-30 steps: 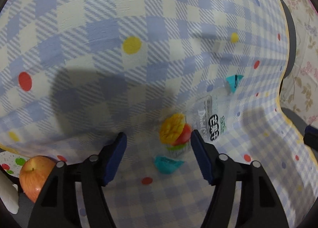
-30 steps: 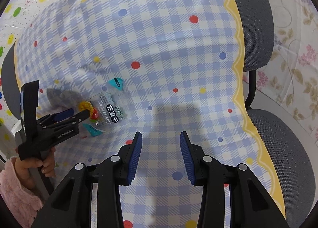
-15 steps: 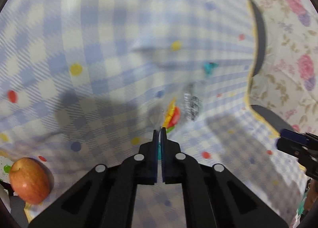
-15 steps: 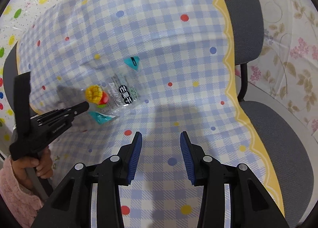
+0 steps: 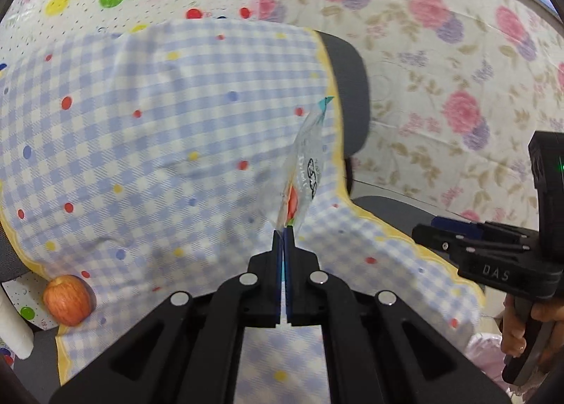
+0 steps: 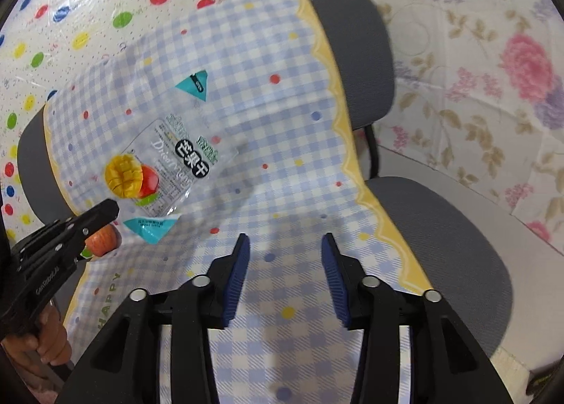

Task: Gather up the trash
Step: 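Lift the mango packet with the left tool and carry it over the bin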

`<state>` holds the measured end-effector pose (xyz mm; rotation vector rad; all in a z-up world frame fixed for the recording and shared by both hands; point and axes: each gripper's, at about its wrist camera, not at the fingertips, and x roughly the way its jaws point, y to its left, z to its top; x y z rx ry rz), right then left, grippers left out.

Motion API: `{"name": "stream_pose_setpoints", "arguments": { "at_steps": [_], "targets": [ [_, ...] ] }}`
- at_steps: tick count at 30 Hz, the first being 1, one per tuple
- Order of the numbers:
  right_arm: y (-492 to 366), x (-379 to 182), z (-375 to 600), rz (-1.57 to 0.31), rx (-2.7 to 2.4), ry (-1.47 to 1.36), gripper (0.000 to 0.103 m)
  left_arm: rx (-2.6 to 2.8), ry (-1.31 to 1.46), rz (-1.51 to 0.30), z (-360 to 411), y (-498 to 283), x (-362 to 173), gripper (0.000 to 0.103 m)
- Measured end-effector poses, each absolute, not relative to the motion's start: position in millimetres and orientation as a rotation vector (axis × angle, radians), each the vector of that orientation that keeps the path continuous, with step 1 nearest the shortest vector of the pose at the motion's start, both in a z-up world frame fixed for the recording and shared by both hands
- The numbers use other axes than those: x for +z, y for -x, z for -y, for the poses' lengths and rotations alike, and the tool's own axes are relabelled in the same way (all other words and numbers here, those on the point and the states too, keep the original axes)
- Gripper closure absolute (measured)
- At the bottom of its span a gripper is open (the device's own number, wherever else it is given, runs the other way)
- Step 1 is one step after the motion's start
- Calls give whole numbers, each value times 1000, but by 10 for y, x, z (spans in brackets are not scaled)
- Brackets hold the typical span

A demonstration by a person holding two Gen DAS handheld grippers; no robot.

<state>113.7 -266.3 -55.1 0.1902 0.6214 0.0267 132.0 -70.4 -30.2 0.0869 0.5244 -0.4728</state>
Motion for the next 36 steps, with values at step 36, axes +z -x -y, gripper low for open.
{"name": "stream_pose_setpoints", "arguments": {
  "at_steps": [36],
  "targets": [
    [1801, -299, 4017, -521, -601, -238, 10, -1008, -240, -521, 2396, 766, -501, 103]
  ]
}}
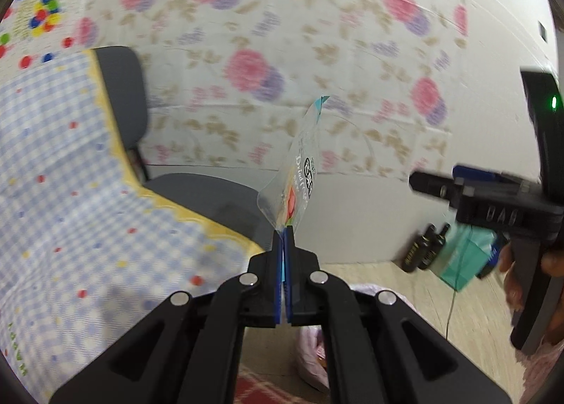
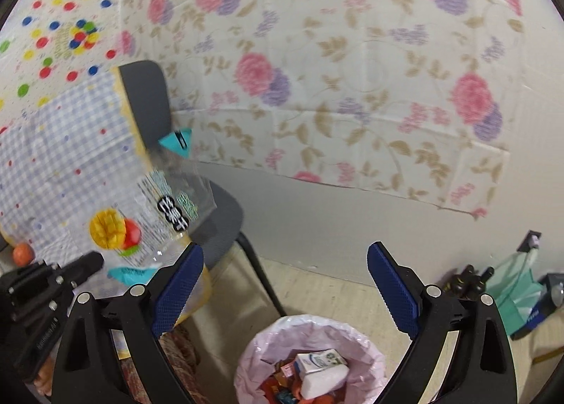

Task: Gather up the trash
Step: 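Lift the mango packet with the left tool and carry it over the bin, then open the left tool to drop the mango packet into the bin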

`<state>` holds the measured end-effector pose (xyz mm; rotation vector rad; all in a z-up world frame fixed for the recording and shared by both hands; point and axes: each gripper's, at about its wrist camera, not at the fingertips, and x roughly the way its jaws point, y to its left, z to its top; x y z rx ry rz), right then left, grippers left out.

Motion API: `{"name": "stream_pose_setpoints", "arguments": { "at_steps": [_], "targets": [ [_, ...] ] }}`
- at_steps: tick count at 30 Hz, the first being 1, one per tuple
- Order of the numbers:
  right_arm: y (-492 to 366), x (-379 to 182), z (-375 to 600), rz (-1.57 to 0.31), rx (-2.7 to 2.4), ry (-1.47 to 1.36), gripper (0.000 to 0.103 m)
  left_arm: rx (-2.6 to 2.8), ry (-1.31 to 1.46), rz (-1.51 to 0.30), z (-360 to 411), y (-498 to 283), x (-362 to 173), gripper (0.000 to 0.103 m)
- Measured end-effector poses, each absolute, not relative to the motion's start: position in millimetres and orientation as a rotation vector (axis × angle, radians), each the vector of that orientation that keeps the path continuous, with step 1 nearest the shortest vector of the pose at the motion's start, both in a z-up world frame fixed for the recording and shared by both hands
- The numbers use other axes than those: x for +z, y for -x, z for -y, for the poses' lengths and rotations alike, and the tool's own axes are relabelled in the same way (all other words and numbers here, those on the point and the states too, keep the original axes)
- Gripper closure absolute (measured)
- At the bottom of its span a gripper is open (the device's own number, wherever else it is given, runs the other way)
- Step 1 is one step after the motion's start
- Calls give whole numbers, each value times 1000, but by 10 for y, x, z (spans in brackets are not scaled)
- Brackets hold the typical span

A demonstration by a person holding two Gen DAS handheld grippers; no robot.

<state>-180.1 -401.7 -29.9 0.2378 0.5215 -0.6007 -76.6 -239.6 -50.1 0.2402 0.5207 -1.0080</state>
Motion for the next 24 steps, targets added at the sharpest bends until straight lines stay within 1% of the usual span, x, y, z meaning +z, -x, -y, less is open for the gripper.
{"name": "stream_pose_setpoints", "arguments": {
  "at_steps": [9, 18, 24],
  "targets": [
    [2376, -361, 4231, -484, -716, -286, 10, -1120, -306, -608, 2782, 1106, -844, 103],
    [2582, -522, 4334, -497, -723, -318, 10, -1135, -409, -680, 3111, 1291, -1201, 103],
    [2668, -556, 4407, -491, -719, -336, 10, -1138, -445, -685, 3185, 1373, -1246, 102]
  ]
}}
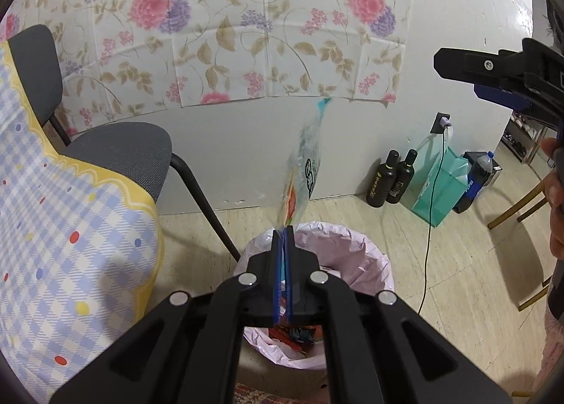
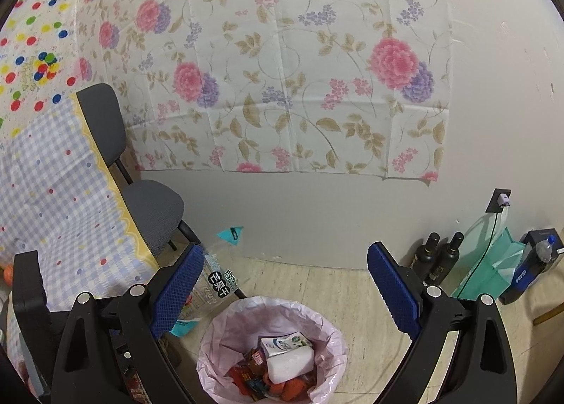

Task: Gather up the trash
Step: 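Open the left tool to drop the mango packet into the bin, then move both open tools back toward the chair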

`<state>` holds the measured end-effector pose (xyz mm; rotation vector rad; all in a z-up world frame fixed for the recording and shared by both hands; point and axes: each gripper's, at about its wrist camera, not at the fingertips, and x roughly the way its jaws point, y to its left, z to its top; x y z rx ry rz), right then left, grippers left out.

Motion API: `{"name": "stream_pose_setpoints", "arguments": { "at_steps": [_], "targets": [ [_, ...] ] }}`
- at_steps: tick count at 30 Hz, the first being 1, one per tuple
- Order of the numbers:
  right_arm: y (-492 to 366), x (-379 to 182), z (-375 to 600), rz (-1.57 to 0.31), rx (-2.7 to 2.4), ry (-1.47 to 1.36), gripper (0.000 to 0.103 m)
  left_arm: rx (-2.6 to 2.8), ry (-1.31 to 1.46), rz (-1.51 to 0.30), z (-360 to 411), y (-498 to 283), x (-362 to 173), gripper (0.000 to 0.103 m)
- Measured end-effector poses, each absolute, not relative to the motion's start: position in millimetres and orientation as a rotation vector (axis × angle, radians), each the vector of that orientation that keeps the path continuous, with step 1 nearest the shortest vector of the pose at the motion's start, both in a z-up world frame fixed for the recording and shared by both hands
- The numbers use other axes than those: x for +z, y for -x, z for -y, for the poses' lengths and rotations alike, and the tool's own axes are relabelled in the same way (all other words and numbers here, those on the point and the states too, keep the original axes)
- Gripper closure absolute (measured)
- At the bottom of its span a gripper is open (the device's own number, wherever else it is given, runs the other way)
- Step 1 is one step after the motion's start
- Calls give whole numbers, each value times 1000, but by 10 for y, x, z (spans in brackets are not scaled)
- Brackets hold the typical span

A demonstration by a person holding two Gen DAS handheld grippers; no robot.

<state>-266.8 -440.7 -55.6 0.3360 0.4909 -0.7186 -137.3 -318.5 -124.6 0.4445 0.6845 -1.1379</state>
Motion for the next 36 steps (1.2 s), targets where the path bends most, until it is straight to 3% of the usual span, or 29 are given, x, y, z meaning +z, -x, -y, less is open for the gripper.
{"name": "stream_pose_setpoints", "arguments": {
  "at_steps": [1, 3, 4, 9, 12, 14, 19, 27, 36],
  "targets": [
    [2677, -565, 4414, -491, -718, -339, 10, -1135, -453, -686, 3197, 1379, -1244, 97],
    [2696, -580, 4418, -491, -718, -343, 10, -1130, -451, -681, 3202, 1383, -1229, 77],
    [2696, -580, 4417, -490, -718, -343, 10, -1129, -447, -675, 3194, 1380, -1216, 62],
    [2691, -592, 4412, -489, -711, -341, 10, -1115, -425, -657, 3125, 1346, -1136, 56],
    [2643, -592, 4368, -490, -695, -331, 10, -1079, -408, -640, 3051, 1283, -1066, 44],
    [2598, -571, 4329, -487, -680, -327, 10, -1042, -384, -627, 2962, 1211, -987, 31],
    [2361, -528, 4180, -492, -627, -292, 9, -939, -328, -595, 2754, 984, -794, 8],
    [1862, -417, 3928, -488, -528, -262, 9, -633, -352, -521, 2377, 568, -516, 7],
    [1297, -180, 3447, -458, -371, -191, 9, -370, -284, -514, 1343, 173, -228, 7]
  ]
}}
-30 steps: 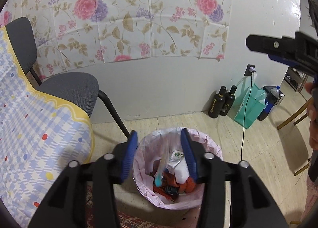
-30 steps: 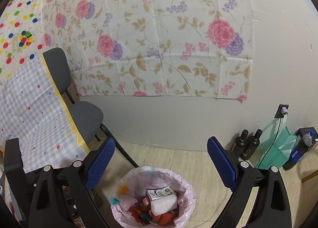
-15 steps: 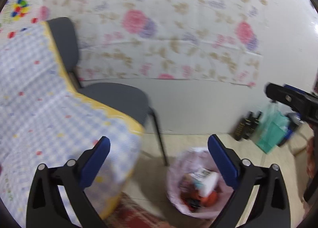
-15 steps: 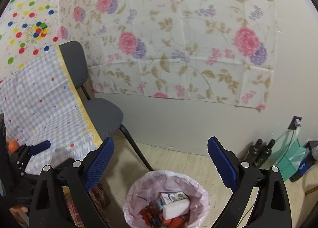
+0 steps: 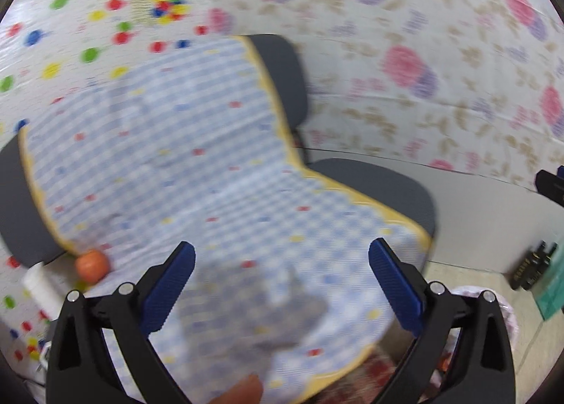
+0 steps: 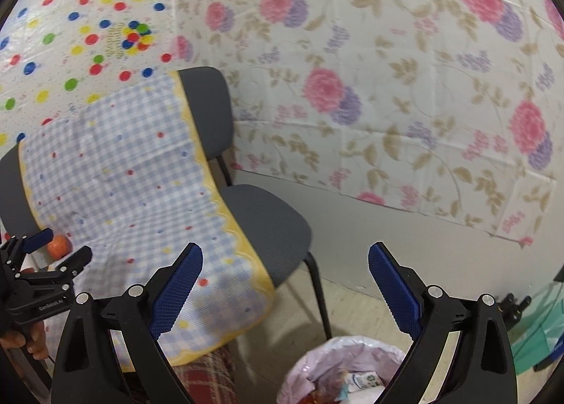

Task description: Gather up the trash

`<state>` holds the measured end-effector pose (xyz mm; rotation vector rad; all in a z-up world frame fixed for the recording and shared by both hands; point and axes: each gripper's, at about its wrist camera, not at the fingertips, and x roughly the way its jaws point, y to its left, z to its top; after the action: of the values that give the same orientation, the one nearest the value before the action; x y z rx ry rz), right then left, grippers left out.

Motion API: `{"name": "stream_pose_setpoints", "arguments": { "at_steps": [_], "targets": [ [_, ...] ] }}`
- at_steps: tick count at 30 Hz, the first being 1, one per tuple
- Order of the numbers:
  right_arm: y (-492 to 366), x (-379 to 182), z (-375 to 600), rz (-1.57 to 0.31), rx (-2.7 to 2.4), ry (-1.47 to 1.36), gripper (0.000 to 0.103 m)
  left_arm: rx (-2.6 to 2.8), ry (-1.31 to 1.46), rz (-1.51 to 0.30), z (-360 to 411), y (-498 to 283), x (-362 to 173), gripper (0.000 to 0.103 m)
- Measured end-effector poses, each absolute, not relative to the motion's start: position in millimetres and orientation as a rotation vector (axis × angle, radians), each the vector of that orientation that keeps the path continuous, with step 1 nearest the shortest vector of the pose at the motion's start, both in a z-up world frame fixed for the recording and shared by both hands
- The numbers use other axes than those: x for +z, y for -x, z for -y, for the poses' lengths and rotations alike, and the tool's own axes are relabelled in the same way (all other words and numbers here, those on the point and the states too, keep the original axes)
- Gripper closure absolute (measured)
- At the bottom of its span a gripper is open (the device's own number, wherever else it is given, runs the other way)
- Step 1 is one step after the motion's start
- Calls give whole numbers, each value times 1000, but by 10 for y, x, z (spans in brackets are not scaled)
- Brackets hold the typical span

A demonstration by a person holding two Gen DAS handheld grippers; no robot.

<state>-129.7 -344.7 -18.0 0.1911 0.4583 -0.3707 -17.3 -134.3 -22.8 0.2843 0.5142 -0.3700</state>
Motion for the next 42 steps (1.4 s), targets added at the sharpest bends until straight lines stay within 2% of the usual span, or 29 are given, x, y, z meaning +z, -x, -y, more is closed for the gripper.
{"name": "stream_pose_setpoints", "arguments": {
  "at_steps": [20, 29, 42],
  "targets": [
    [479, -29, 2431, -460, -126, -74, 9, -32, -166, -505, -307, 198, 122, 7],
    [268, 58, 2138, -470, -89, -30, 9, 42, -92, -535, -610, 131, 167, 7],
    [186, 119, 2038, -478, -59, -19, 9, 64, -41, -532, -665, 57, 220, 7]
  ]
}}
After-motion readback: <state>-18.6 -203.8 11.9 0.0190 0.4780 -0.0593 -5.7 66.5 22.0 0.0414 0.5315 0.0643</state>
